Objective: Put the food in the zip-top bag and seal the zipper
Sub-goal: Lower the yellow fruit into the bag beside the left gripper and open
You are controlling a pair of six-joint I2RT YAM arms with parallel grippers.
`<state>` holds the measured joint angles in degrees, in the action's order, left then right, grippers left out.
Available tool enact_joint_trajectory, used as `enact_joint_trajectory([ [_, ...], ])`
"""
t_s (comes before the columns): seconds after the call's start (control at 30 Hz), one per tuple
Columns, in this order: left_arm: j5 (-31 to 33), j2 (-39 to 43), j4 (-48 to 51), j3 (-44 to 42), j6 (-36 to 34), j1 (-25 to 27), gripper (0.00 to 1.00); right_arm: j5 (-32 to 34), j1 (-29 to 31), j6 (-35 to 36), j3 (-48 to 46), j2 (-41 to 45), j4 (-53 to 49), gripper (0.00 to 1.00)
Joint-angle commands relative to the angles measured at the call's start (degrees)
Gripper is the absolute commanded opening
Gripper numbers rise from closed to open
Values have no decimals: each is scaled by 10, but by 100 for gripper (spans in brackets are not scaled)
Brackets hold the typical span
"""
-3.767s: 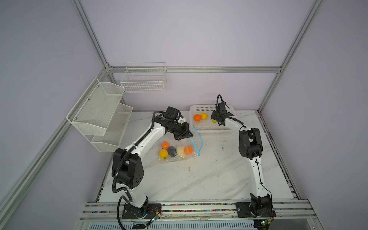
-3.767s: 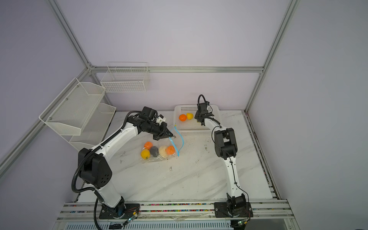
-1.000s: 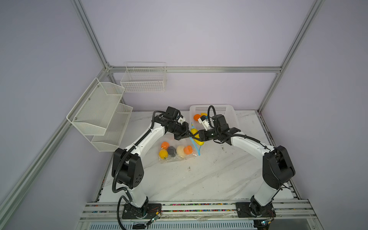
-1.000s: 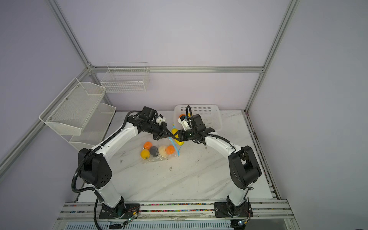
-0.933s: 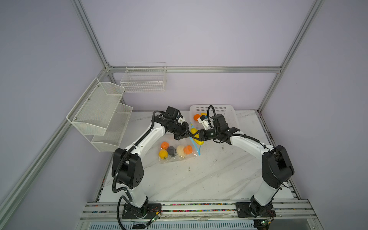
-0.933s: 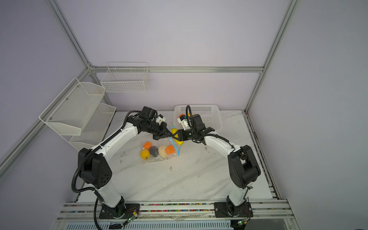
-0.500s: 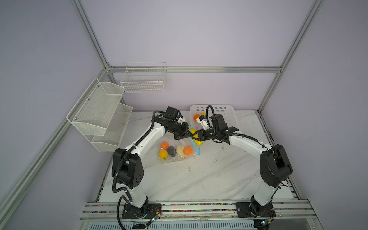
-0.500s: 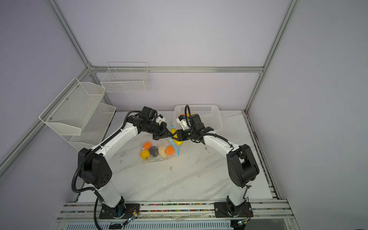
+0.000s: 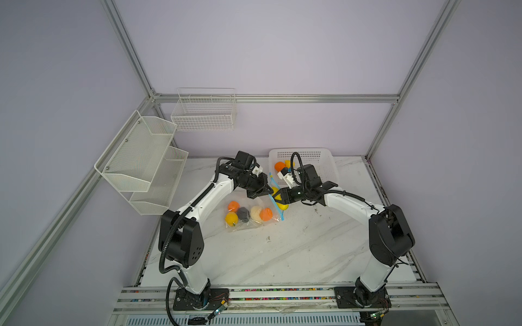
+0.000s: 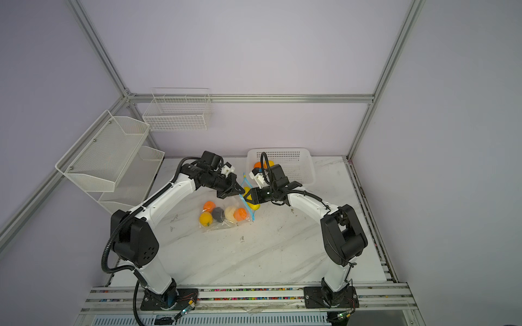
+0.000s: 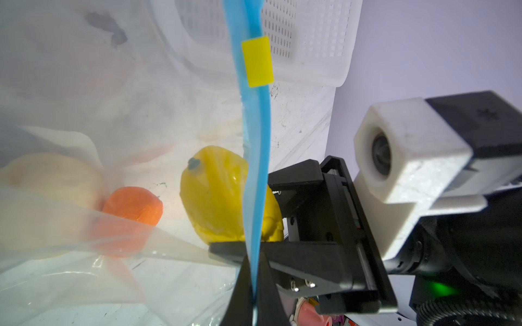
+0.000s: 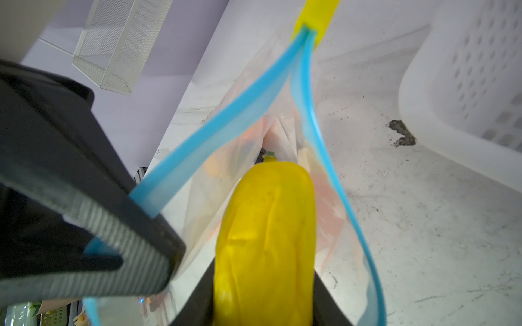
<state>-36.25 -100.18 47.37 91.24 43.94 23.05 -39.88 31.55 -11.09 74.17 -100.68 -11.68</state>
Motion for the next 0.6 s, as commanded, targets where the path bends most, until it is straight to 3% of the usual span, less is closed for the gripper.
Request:
enact_joint_trajectory([
  [0.0, -12, 29, -7, 21, 1, 5, 0, -3, 3, -4, 22, 6, 14, 40],
  [0.57, -14, 36, -8, 17, 1, 10, 0, 56, 11, -38, 35, -1, 18, 59],
])
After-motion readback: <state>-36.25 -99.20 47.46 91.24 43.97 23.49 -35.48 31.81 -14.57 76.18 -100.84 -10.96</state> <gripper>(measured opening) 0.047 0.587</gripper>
